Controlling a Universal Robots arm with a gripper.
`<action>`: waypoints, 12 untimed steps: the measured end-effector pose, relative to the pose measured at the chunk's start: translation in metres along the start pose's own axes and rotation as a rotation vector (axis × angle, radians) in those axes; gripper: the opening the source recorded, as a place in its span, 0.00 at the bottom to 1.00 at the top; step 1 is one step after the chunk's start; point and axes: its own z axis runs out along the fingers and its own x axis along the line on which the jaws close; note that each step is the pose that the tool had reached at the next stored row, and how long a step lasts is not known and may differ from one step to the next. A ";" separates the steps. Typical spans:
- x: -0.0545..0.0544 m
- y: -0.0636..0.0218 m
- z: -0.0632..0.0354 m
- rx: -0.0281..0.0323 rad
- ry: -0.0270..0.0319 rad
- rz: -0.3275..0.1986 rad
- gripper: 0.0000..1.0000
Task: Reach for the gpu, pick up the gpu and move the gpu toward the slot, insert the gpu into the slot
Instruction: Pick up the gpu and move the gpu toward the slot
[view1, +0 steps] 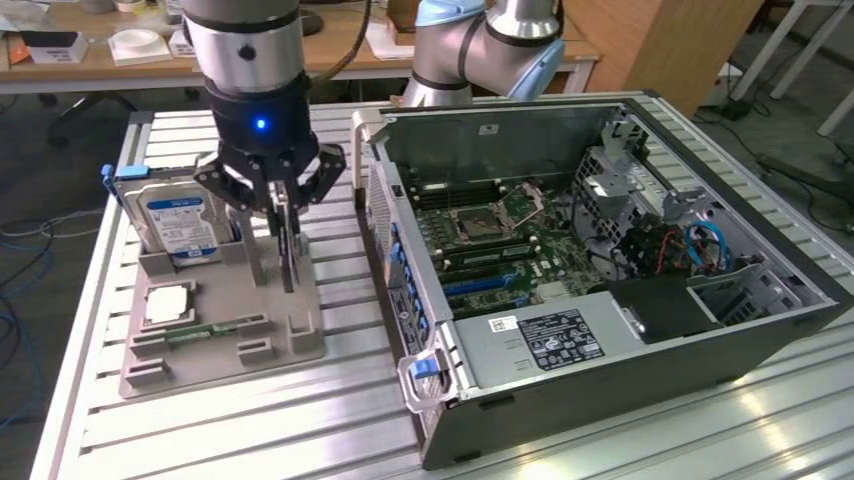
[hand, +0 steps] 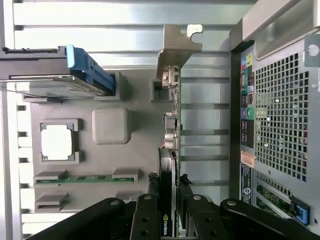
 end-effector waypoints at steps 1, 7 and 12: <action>0.000 0.0002 -0.0046 0.0000 0.0000 0.000 0.26; 0.000 0.0011 -0.0309 -0.0005 -0.0001 0.000 0.26; 0.000 0.0019 -0.0533 -0.0006 0.0000 0.000 0.26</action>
